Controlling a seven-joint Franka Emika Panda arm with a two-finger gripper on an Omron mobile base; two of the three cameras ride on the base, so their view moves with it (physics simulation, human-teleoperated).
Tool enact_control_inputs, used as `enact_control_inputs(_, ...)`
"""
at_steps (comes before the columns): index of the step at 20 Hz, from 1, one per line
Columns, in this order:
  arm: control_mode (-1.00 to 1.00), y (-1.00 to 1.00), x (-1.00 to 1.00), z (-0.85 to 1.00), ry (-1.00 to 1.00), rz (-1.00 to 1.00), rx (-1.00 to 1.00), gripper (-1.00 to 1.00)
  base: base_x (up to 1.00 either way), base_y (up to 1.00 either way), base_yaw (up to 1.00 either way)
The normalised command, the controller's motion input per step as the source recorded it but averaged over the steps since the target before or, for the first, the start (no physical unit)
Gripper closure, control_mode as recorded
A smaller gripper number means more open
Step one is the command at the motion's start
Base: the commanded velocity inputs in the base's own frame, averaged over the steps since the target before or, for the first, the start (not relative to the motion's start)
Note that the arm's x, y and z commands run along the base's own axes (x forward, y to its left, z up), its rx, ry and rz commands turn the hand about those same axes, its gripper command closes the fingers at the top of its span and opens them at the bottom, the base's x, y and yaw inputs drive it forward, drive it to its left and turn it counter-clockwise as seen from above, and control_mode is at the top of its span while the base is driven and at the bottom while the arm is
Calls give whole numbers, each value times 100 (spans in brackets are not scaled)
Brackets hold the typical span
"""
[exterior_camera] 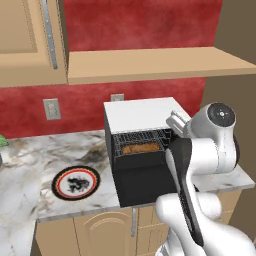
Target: Pull the toaster oven rack outwards. Pick up the baguette from the plate and place it on the toaster oven rack. Close the toaster oven door fully and set the temperature to the lowest setting.
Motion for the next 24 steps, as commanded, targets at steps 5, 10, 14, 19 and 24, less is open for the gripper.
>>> enact_control_inputs(5, -100, 58, -4, -30, -12, 0, 0, -100, 0, 0, 0)
enact_control_inputs(10, -100, 54, -27, -37, -20, 0, 0, -100, 0, 0, 0)
enact_control_inputs(14, -100, 60, -31, -46, -31, 0, 0, -100, 0, 0, 0)
enact_control_inputs(19, -100, 49, -41, -51, -26, 1, -1, -100, 0, 0, 0)
enact_control_inputs(24, -100, 44, -44, -53, -16, 1, -3, -100, 0, 0, 0)
